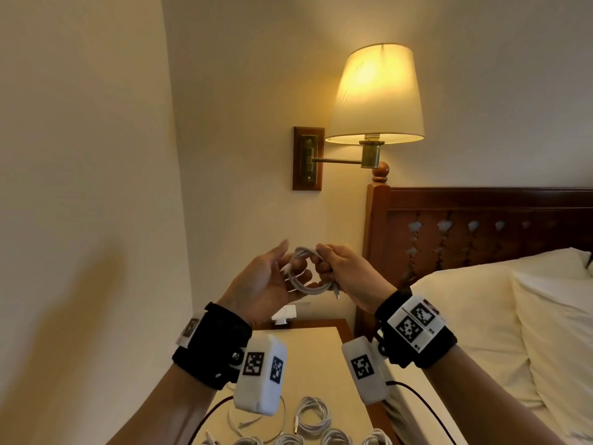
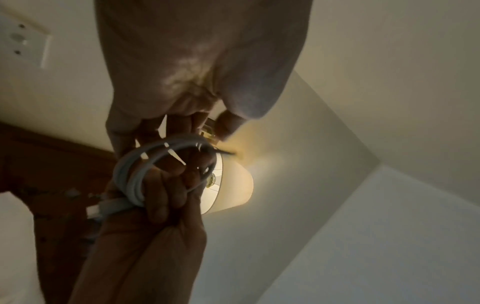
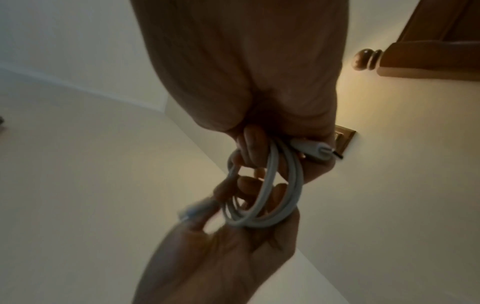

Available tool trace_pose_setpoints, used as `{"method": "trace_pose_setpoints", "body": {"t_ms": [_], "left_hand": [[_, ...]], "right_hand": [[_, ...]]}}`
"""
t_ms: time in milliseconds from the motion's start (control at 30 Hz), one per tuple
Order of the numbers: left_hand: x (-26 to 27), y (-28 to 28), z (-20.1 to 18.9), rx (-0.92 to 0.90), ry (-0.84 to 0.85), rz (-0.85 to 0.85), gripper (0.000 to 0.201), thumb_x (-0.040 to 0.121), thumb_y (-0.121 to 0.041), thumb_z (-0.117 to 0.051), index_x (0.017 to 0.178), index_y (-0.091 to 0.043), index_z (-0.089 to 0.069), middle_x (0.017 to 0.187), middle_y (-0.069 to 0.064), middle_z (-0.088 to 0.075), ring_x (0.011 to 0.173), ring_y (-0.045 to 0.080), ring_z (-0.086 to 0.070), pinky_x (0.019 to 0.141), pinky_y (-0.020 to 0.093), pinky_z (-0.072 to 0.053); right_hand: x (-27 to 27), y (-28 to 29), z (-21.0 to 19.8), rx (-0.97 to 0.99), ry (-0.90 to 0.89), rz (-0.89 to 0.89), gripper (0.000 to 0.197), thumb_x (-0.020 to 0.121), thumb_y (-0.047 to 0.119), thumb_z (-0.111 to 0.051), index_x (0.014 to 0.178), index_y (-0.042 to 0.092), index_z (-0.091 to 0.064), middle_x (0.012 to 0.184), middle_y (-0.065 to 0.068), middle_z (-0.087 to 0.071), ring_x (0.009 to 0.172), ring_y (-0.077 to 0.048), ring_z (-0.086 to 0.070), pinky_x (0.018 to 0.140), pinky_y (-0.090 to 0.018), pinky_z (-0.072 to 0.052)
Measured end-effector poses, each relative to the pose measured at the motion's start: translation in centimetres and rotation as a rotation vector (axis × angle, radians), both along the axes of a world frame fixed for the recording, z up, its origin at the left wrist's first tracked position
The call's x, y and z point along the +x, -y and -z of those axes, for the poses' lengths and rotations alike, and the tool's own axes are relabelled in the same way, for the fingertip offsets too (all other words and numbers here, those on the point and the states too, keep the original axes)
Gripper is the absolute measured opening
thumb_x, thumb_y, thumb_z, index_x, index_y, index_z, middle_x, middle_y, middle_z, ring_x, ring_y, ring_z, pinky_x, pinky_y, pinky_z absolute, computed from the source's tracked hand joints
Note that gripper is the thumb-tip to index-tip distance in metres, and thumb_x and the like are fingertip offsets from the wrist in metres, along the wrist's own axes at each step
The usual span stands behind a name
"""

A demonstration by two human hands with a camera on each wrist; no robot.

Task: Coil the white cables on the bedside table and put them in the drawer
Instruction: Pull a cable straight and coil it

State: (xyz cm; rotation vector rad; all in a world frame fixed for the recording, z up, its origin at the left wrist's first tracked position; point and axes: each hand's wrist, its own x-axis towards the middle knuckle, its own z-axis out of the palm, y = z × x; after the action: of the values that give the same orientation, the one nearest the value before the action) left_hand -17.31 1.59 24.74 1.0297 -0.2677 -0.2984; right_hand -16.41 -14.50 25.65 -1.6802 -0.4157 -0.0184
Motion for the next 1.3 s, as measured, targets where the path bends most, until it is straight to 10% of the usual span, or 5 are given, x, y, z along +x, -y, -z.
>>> {"method": "trace_pose_setpoints", "body": {"t_ms": [300,433,633,867,1300], "left_hand": [[-0.3,0.1,0.5,0.591,0.597,-0.225,0.027,0.100,-0.013,-0.047,0.114,-0.033,-0.058,0.088,0.004,-0.065,0.087,0.017,-0.066,0.085,0.027,-0.056],[0.2,0.2,0.8,0.781,0.822,-0.416,0.028,0.100,-0.018,-0.048,0.125,-0.017,-0.061,0.093,0.004,-0.071,0.083,0.016,-0.071,0.077,0.033,-0.060],[-0.3,0.9,1.7,1.506,0.972,-0.860,0.039,0.099,-0.051,-0.032,0.093,-0.022,-0.057,0.072,-0.006,-0.059,0.065,0.016,-0.058,0.059,0.031,-0.048],[-0.1,1.7,3.0,1.010,1.105,-0.714,0.027,0.098,-0.028,-0.053,0.071,-0.023,-0.054,0.050,-0.015,-0.045,0.045,0.010,-0.046,0.046,0.017,-0.032],[0.4,1.7,2.6,1.142,1.150,-0.801,0.031,0.097,-0.036,-0.054,0.076,-0.017,-0.065,0.056,-0.009,-0.059,0.044,0.006,-0.048,0.046,0.016,-0.034]], "right_hand": [[-0.1,0.4,0.0,-0.014,0.033,0.082,0.037,0.106,0.030,-0.032,0.081,0.014,-0.055,0.060,0.007,-0.044,0.055,-0.008,-0.039,0.058,-0.024,-0.034],[0.2,0.4,0.5,-0.055,0.090,0.117,0.038,0.102,0.042,-0.042,0.080,0.014,-0.056,0.060,0.007,-0.044,0.055,-0.009,-0.039,0.058,-0.028,-0.036],[0.4,0.3,0.6,-0.161,0.186,0.250,0.044,0.092,0.052,-0.055,0.074,0.012,-0.064,0.047,0.012,-0.045,0.049,-0.009,-0.039,0.059,-0.033,-0.039],[0.6,0.6,0.2,-0.207,0.172,0.301,0.044,0.087,0.047,-0.065,0.056,0.015,-0.063,0.044,0.009,-0.045,0.046,-0.008,-0.040,0.057,-0.031,-0.040],[0.7,0.4,0.5,-0.404,0.453,0.290,0.029,0.090,0.040,-0.065,0.078,0.013,-0.067,0.067,0.005,-0.062,0.058,-0.004,-0.052,0.057,-0.019,-0.042]]}}
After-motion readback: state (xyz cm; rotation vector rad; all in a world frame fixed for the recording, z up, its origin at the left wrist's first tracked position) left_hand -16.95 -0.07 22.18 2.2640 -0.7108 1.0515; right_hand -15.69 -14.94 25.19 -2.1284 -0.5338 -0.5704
